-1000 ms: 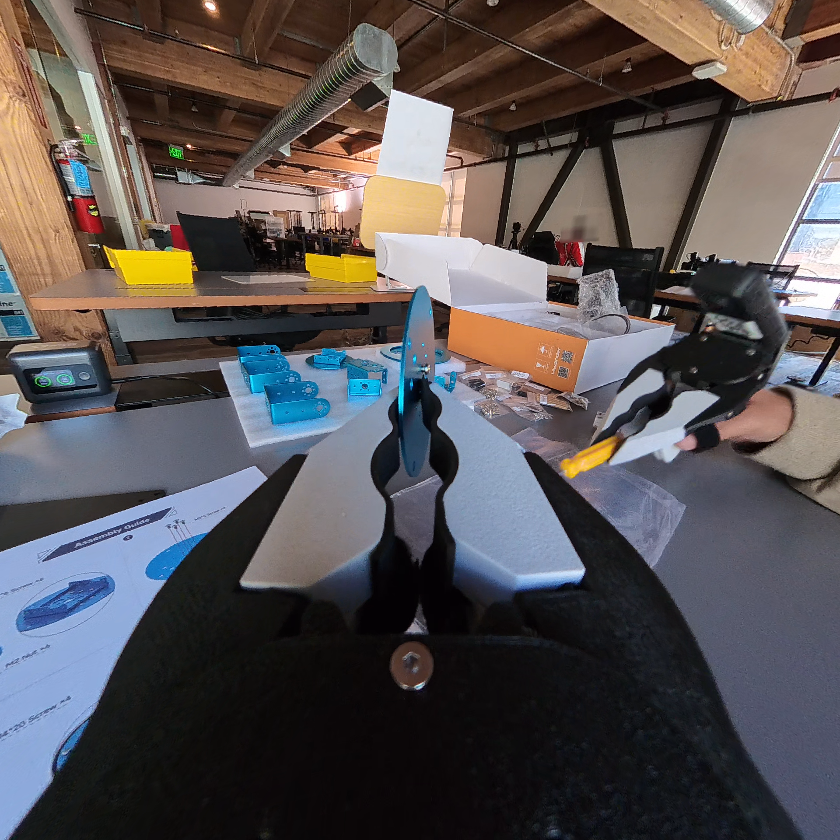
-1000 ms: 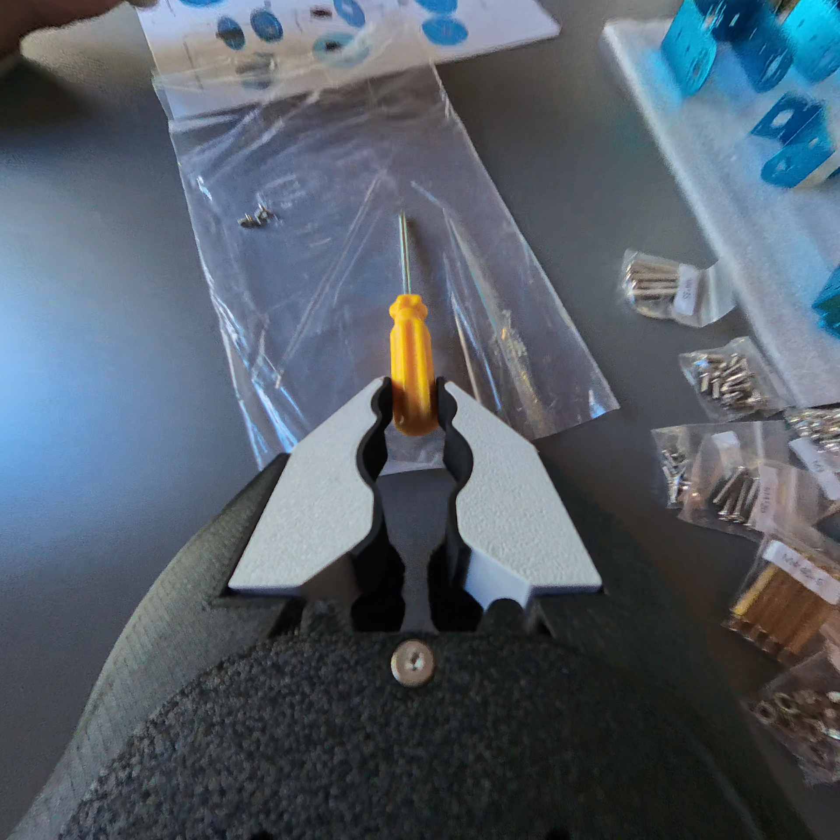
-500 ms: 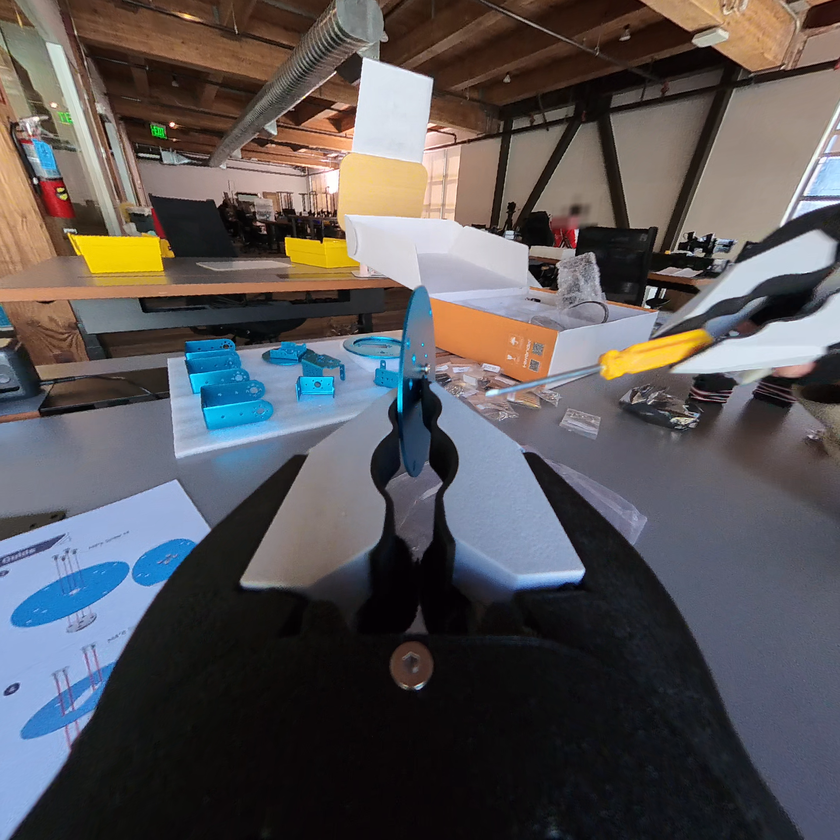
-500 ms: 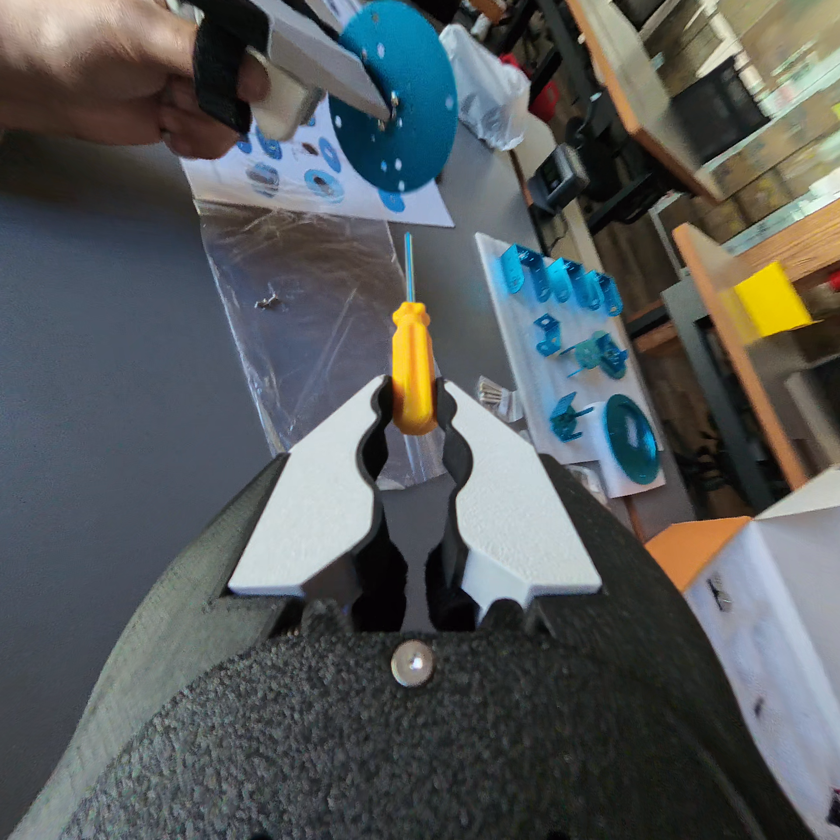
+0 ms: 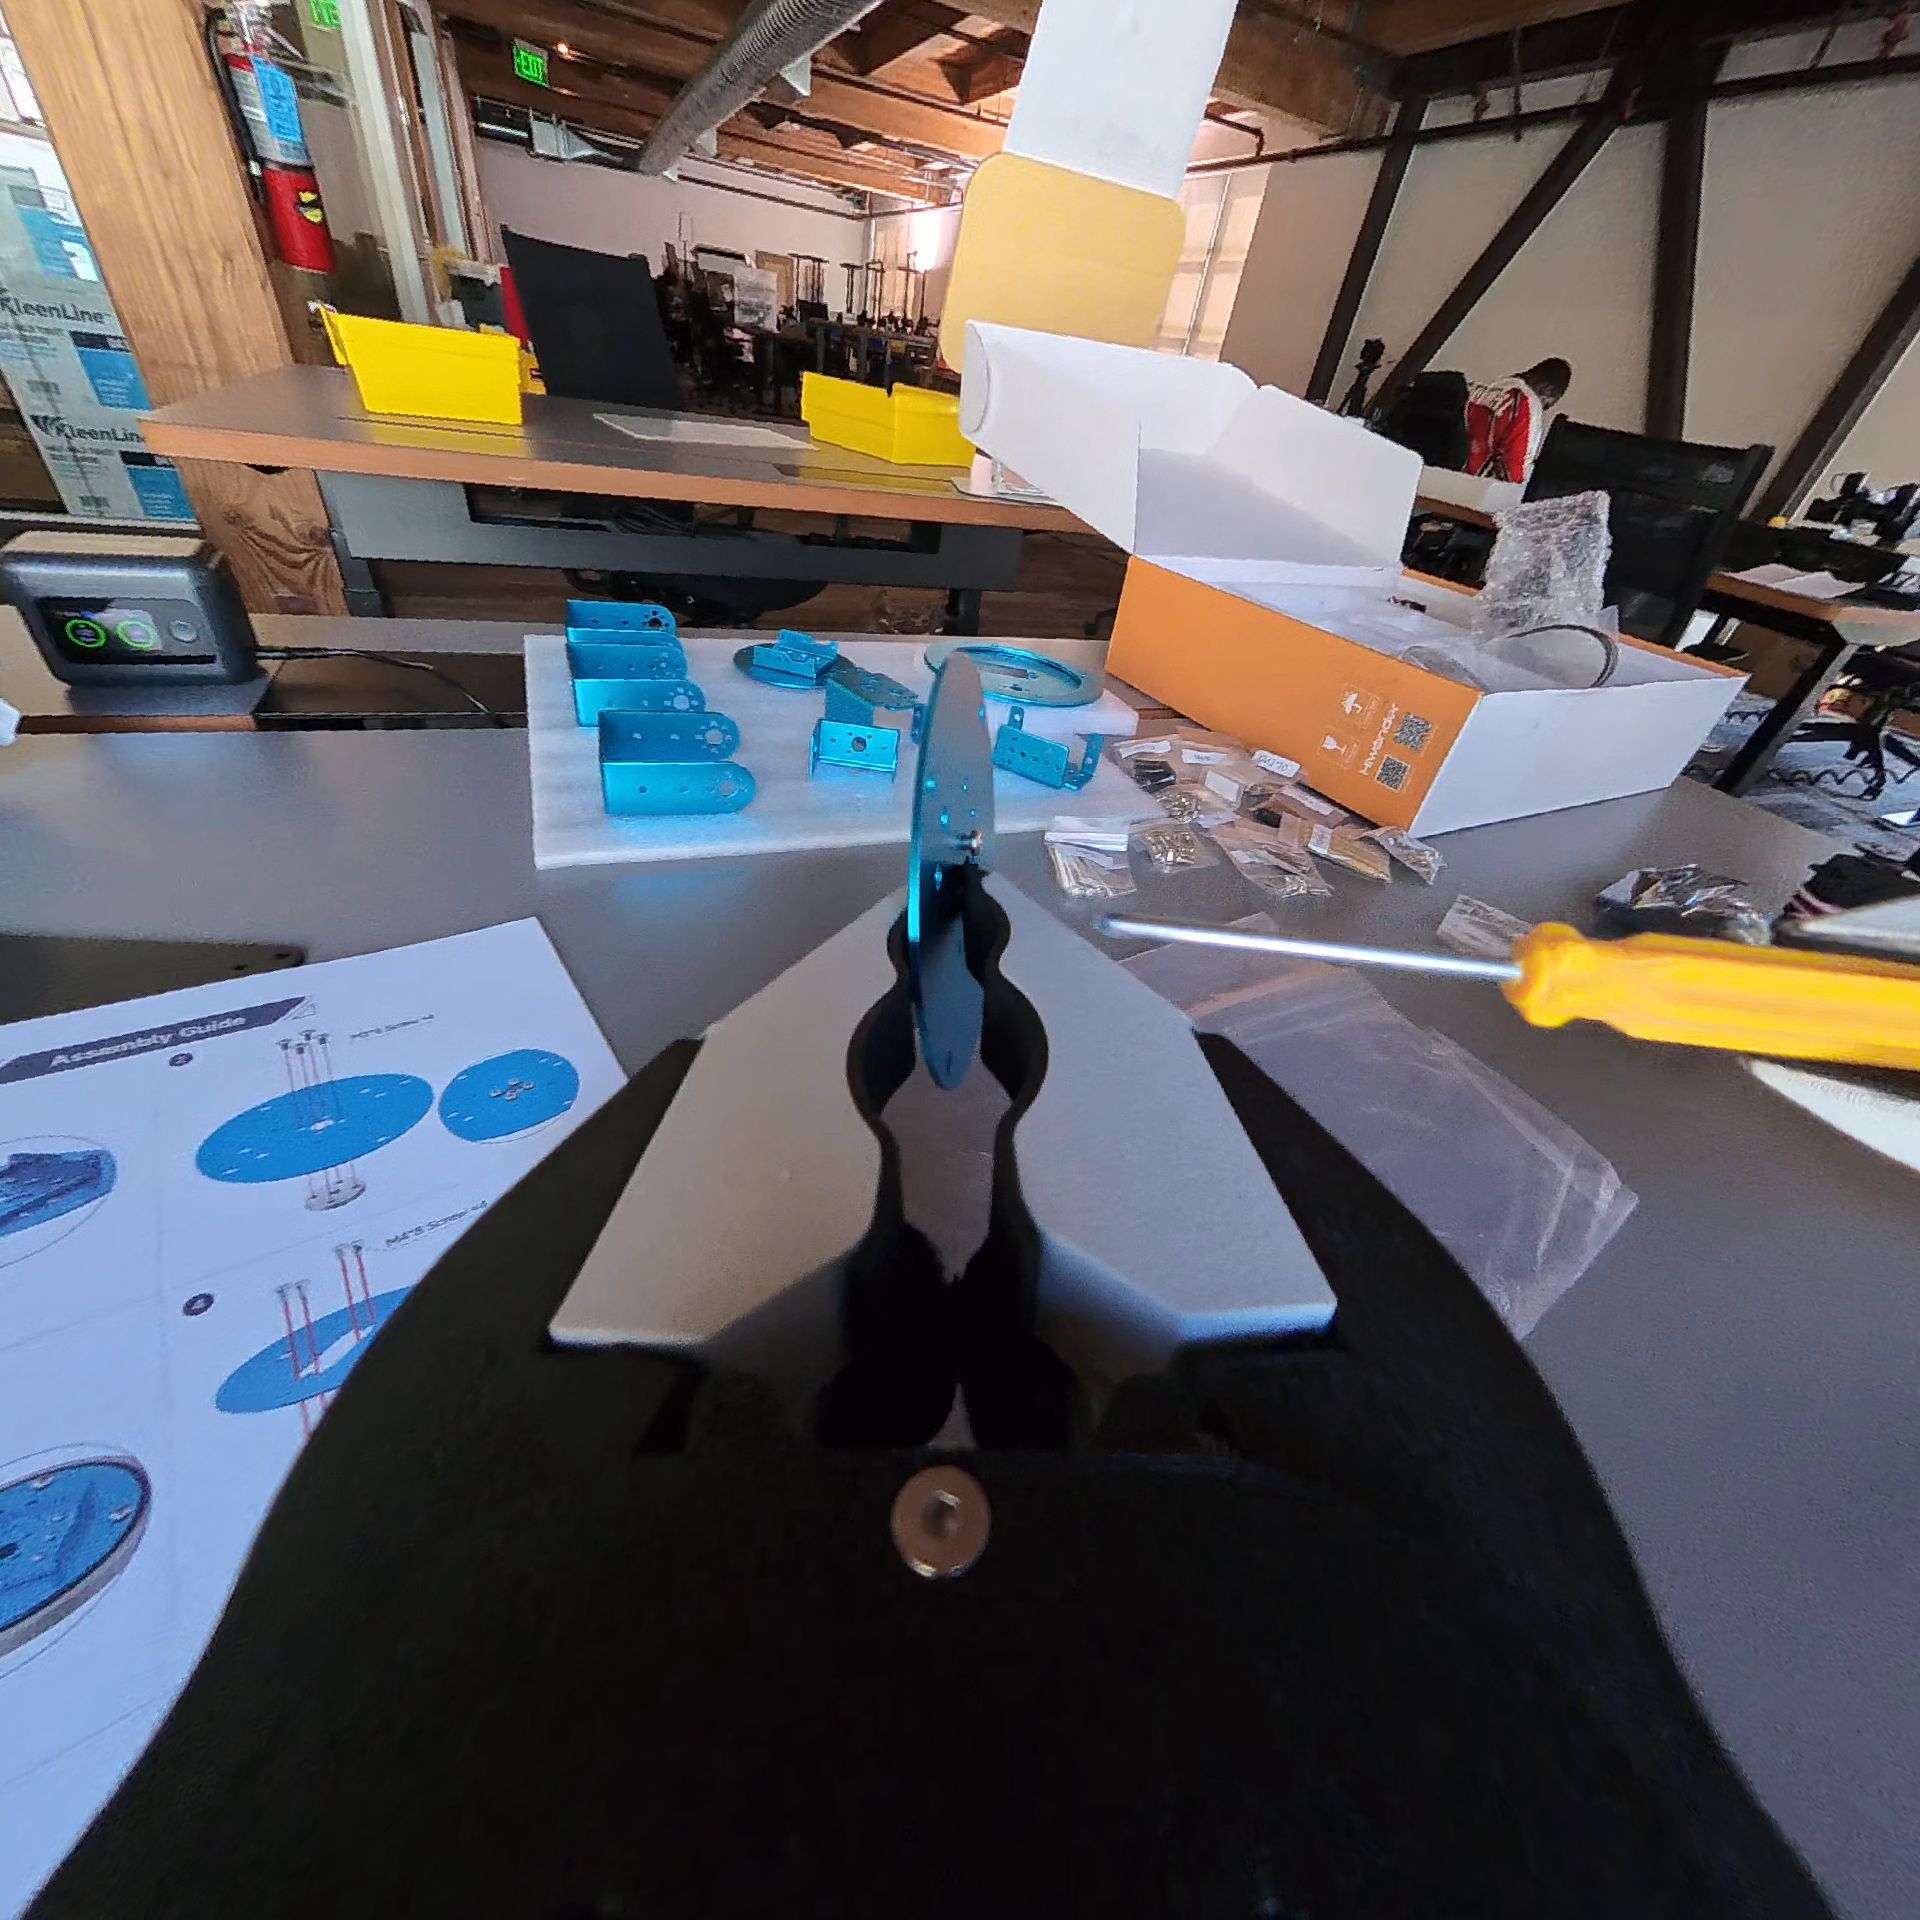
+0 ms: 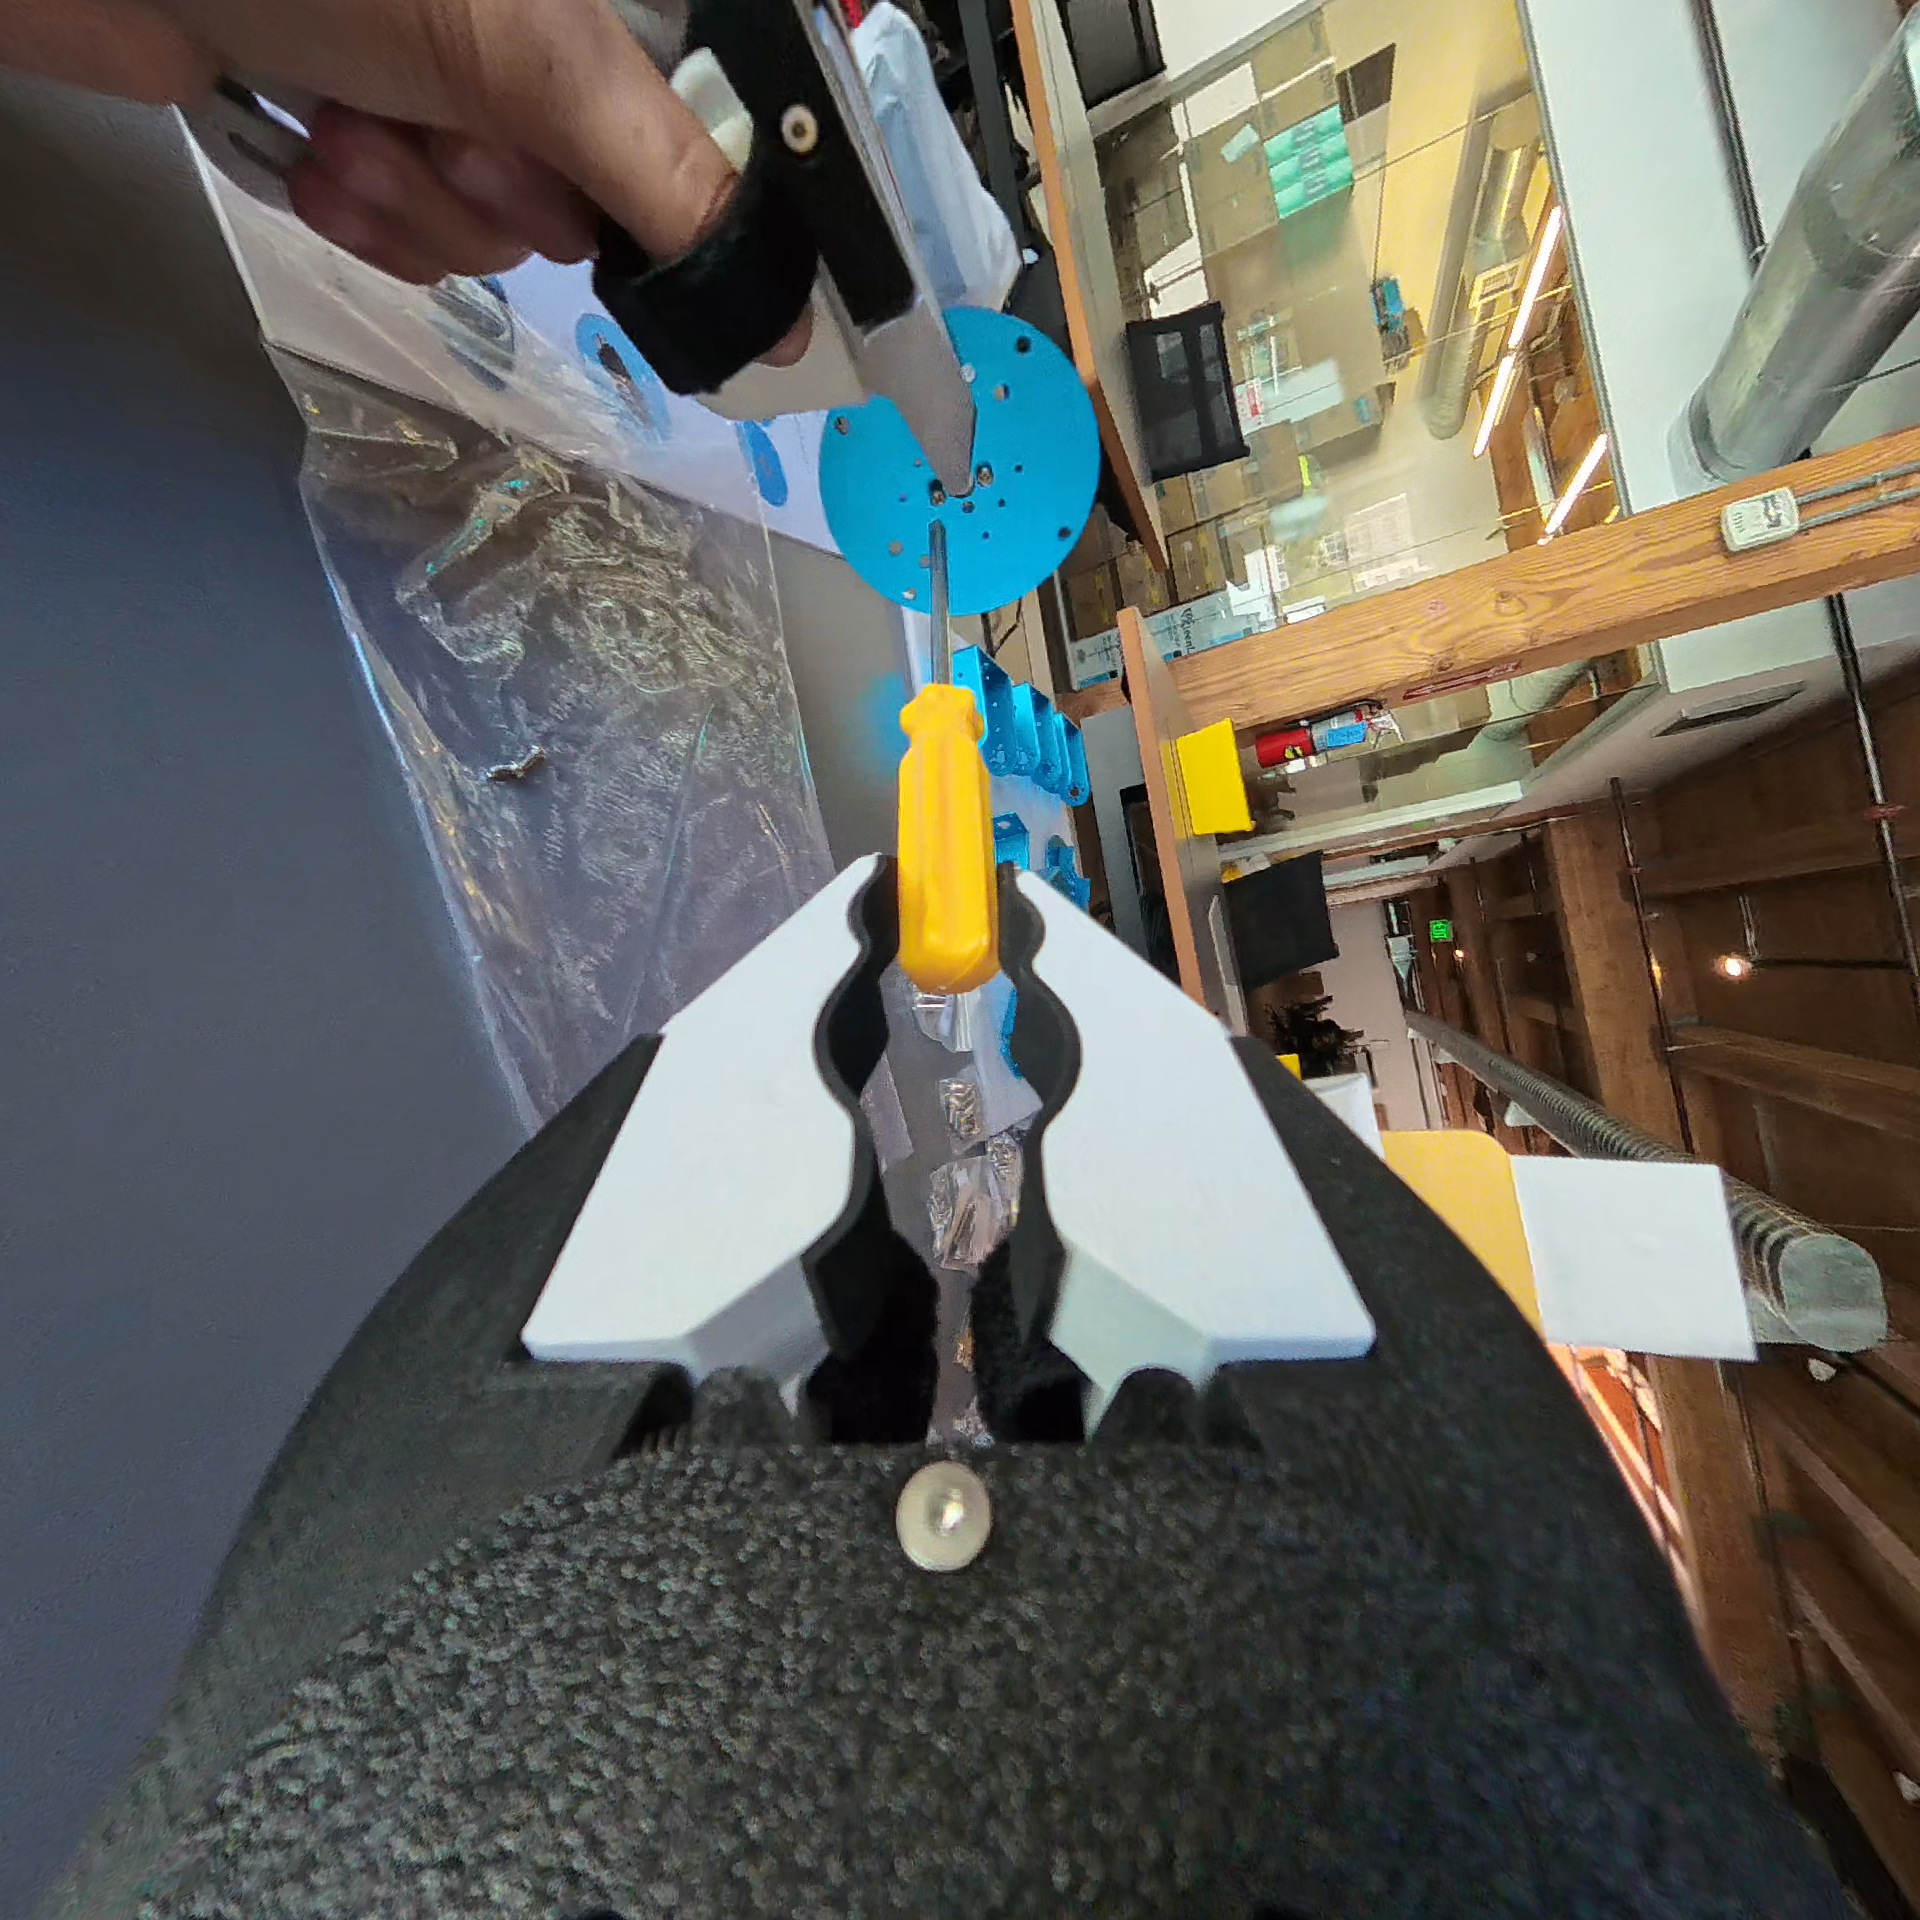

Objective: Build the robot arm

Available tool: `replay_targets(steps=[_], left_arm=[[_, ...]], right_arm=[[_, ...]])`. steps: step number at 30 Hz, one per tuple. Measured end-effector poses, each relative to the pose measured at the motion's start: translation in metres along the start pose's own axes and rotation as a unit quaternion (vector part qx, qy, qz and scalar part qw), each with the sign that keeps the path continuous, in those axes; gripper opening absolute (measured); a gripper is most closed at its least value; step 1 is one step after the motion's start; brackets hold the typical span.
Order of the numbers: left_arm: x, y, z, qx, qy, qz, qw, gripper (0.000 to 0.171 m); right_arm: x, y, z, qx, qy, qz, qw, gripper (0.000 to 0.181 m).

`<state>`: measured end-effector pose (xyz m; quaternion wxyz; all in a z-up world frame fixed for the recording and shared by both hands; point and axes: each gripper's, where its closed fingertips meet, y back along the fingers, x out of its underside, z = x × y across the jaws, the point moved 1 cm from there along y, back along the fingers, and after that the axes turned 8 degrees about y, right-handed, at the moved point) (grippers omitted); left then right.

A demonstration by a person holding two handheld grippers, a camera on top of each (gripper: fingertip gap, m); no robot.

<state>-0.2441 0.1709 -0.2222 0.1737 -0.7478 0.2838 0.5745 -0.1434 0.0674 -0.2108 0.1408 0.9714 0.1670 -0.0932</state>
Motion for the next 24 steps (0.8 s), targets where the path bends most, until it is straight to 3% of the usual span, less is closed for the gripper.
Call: replay_targets(steps=[24], left_arm=[[0.007, -0.003, -0.009, 0.006, -0.029, 0.014, 0.999, 0.005]], right_arm=[[0.002, -0.013, 0.002, -0.009, -0.011, 0.020, 1.000, 0.018]])
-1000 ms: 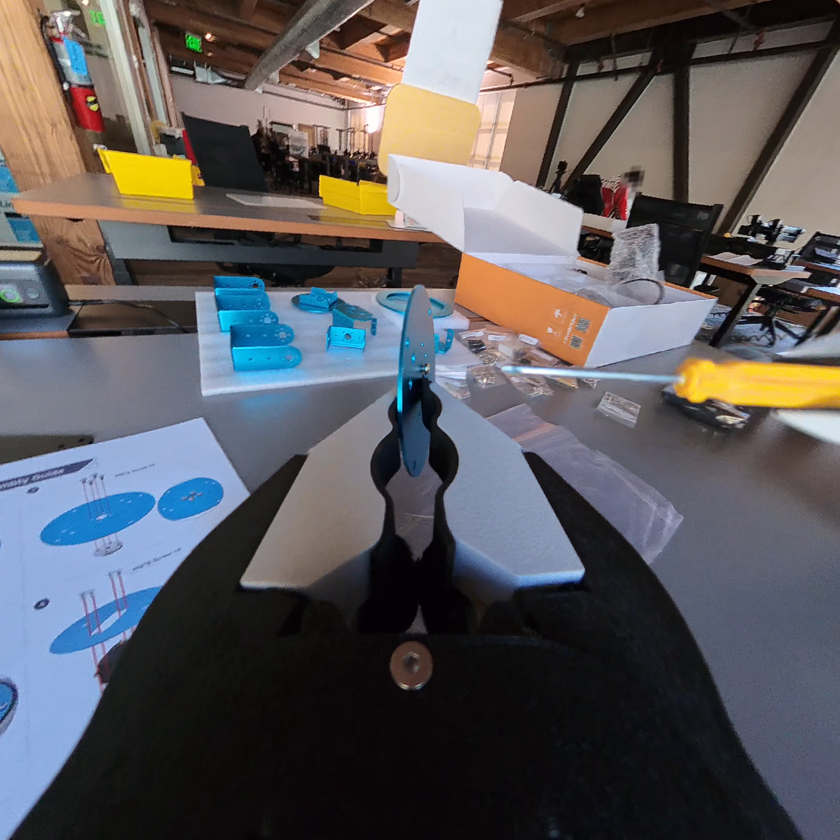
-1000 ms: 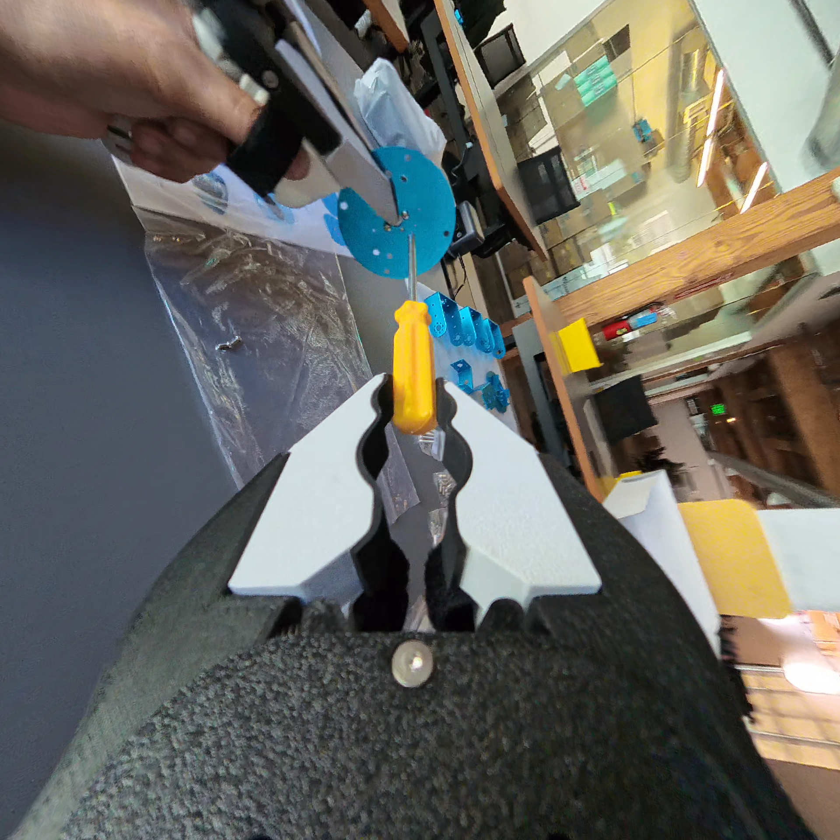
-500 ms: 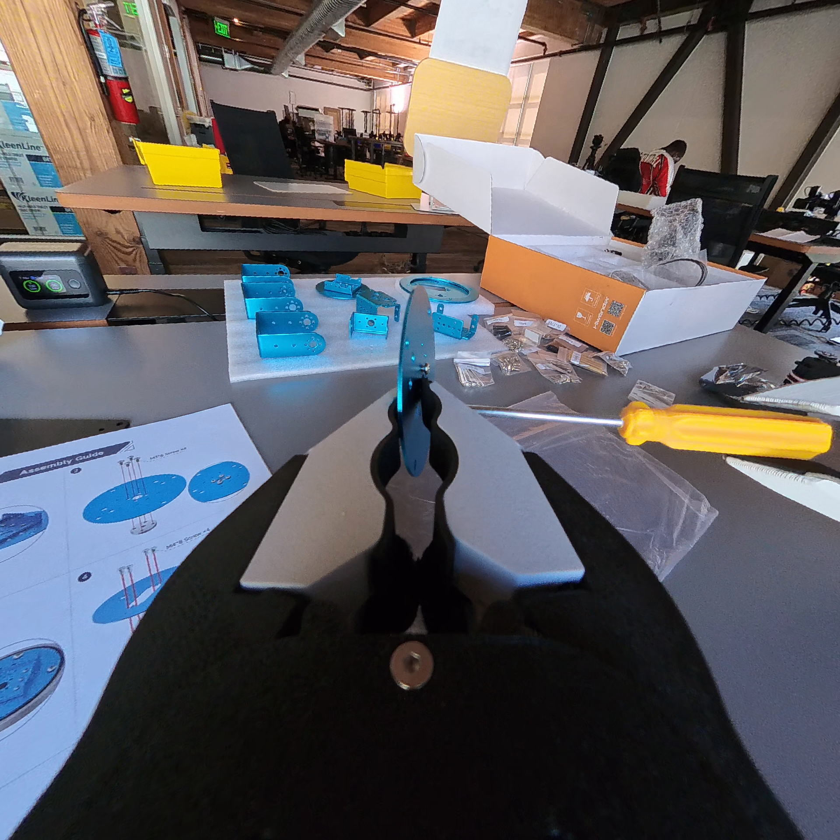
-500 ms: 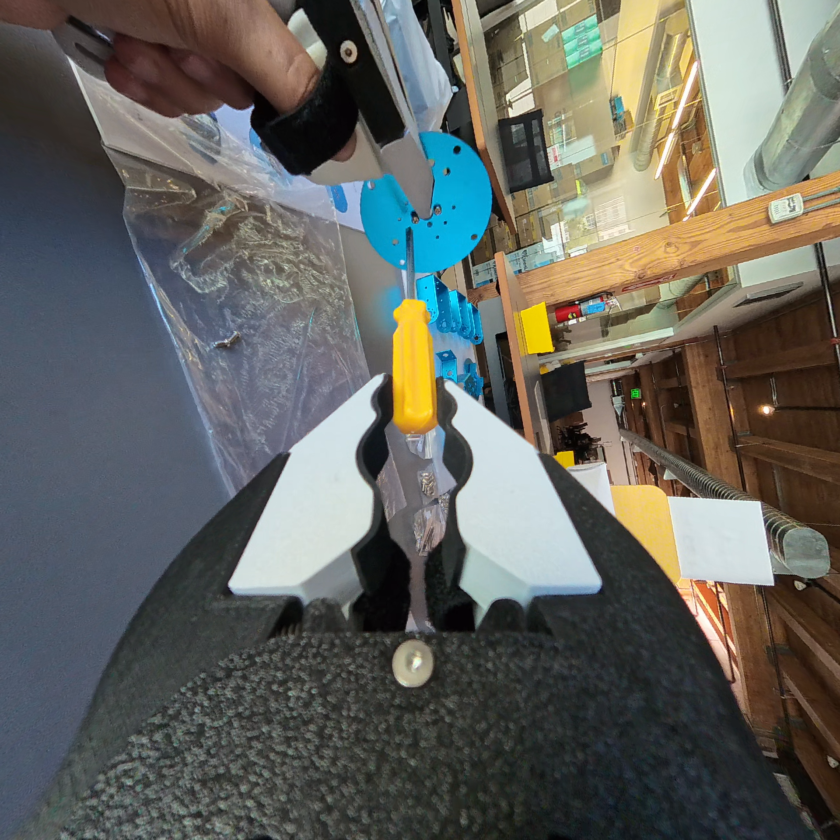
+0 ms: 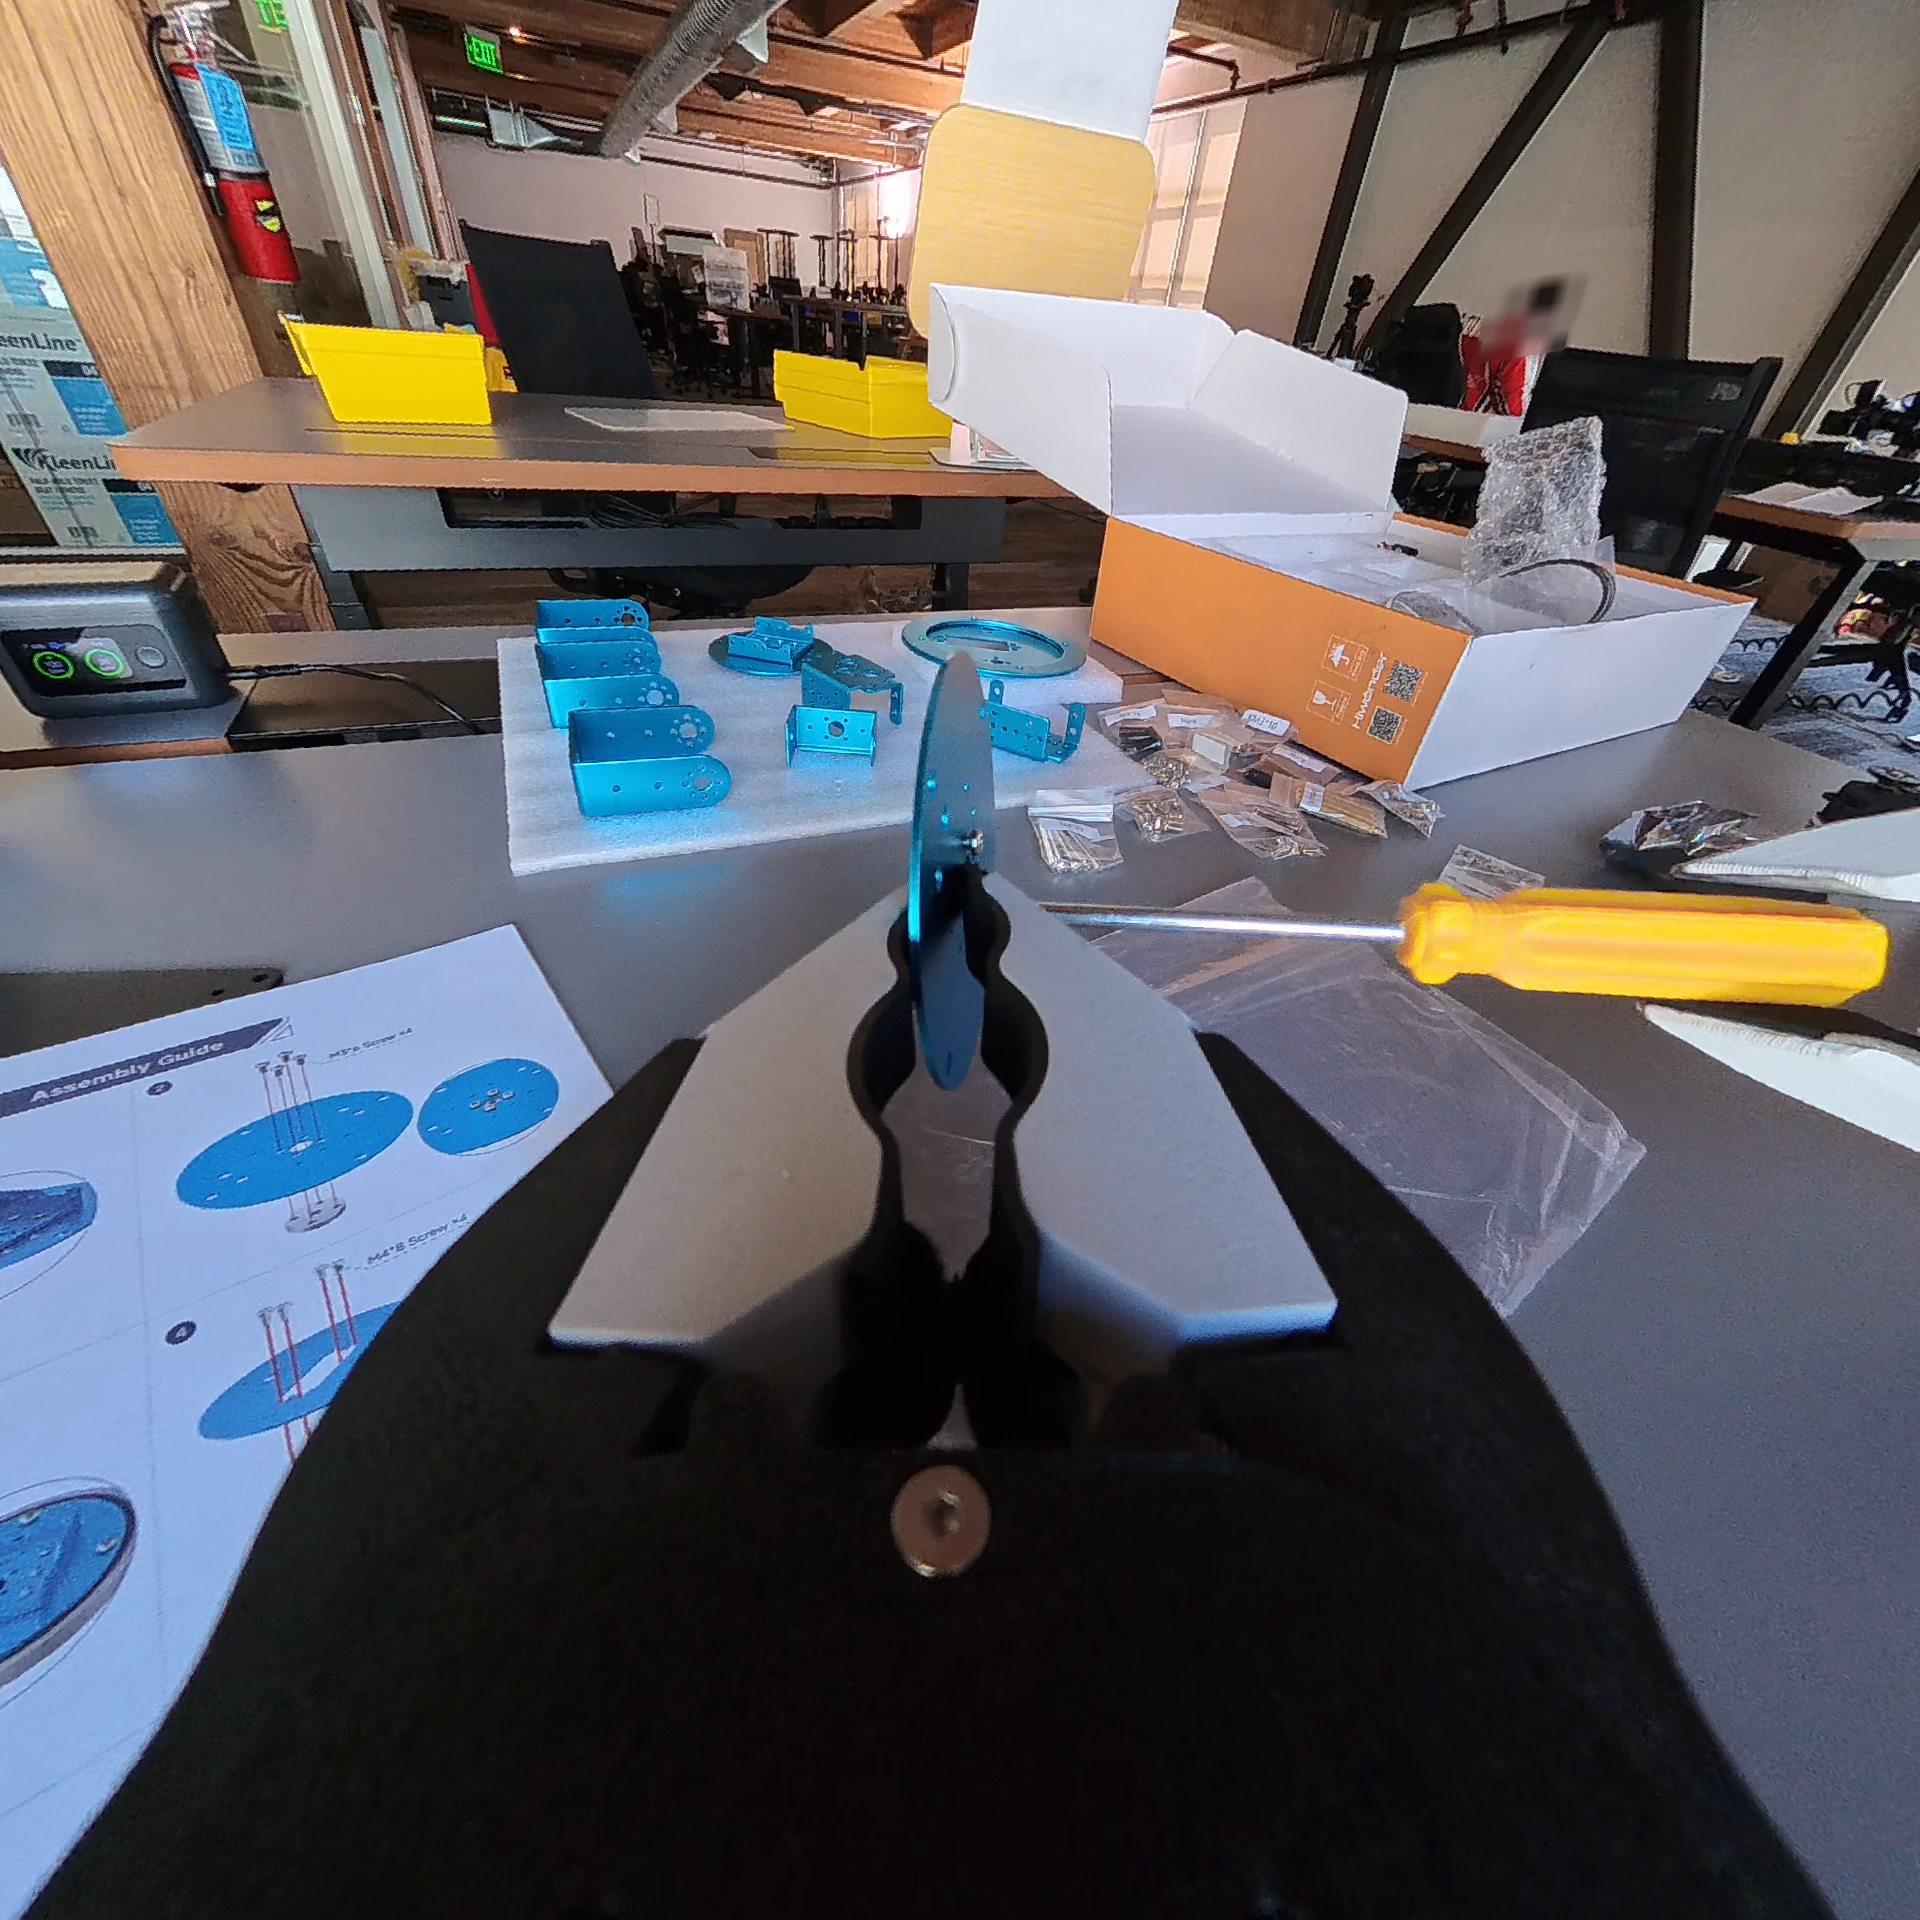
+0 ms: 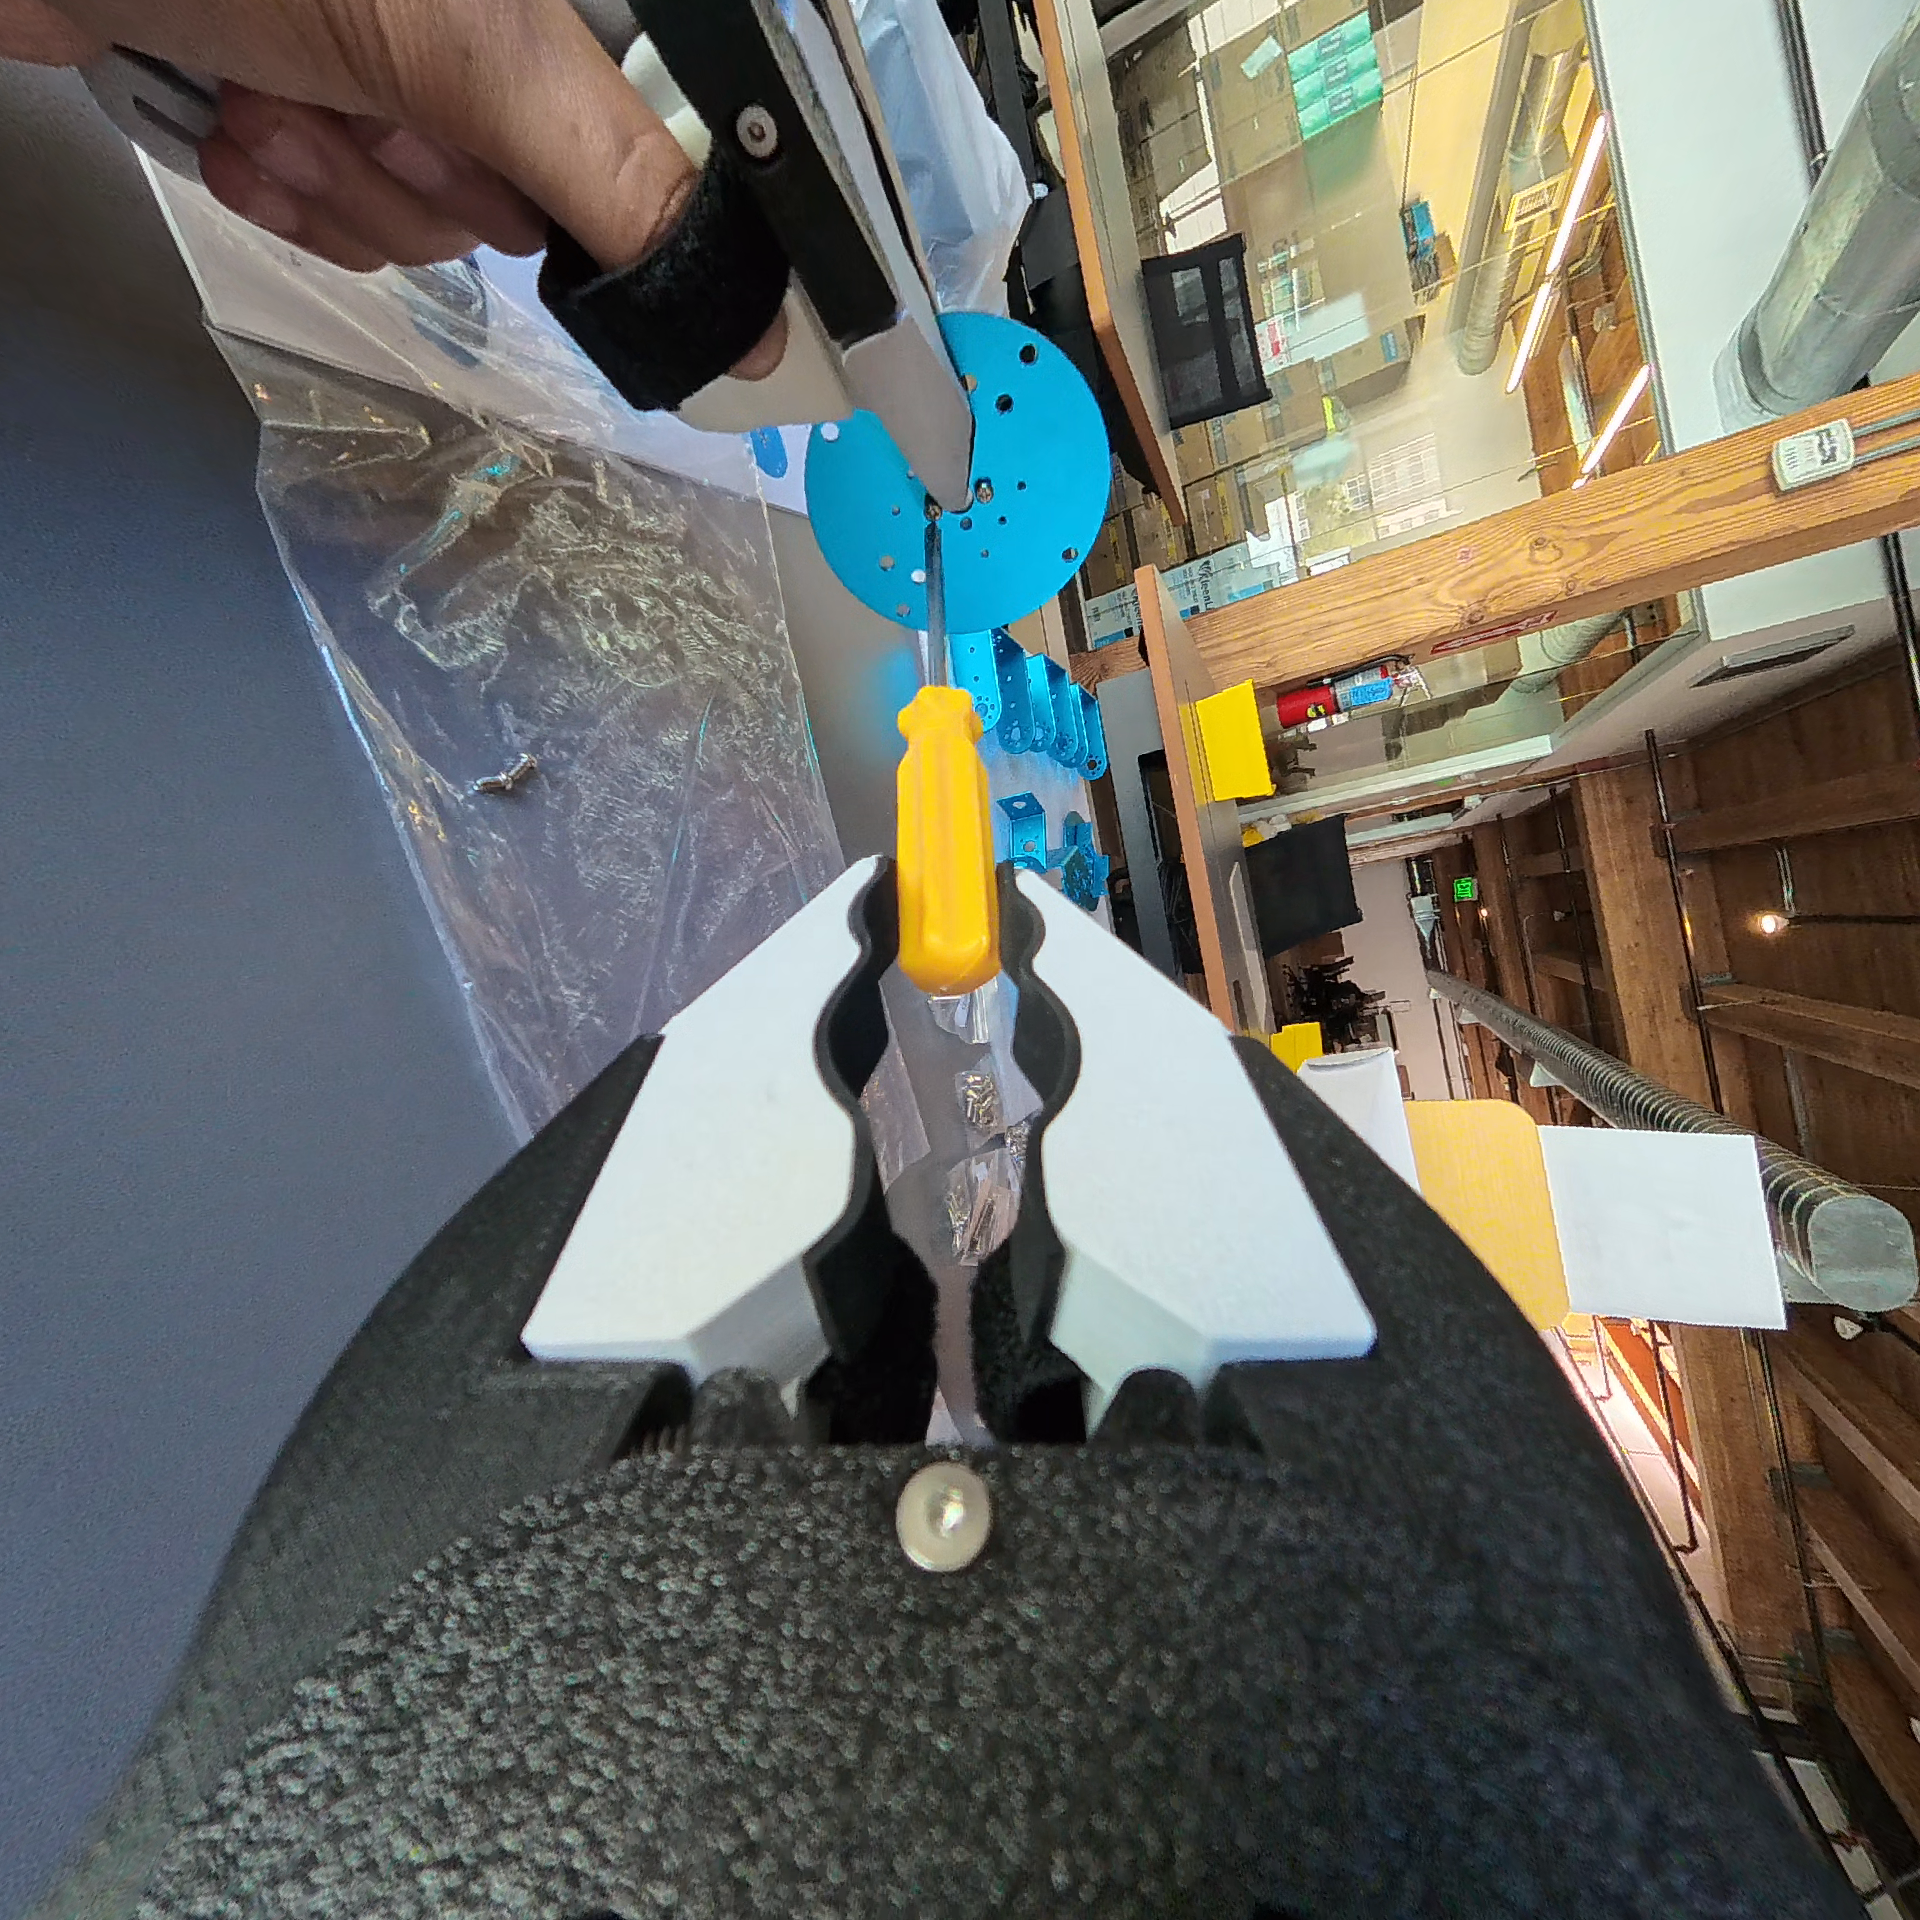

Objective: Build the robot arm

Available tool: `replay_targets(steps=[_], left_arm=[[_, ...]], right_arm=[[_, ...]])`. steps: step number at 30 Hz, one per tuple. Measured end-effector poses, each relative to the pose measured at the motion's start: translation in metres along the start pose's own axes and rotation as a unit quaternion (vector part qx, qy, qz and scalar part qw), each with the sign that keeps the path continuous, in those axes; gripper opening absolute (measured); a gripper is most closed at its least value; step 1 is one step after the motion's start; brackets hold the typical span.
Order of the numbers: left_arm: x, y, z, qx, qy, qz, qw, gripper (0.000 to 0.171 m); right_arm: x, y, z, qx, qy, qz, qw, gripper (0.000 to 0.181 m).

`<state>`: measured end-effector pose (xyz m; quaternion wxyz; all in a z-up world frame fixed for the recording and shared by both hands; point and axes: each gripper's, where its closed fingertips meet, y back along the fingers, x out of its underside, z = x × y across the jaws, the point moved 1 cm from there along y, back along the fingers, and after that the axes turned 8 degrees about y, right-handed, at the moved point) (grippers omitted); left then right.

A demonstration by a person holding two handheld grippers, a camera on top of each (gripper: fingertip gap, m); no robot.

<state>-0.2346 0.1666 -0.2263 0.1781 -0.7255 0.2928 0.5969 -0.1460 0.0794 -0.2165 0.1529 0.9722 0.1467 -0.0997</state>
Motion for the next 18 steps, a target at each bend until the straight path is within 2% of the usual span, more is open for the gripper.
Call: replay_targets(steps=[18], left_arm=[[0.0007, -0.0011, -0.0019, 0.004, -0.003, 0.003, 1.000, 0.005]], right_arm=[[-0.0003, 0.0005, -0.0002, 0.010, 0.017, 0.005, 1.000, 0.018]])
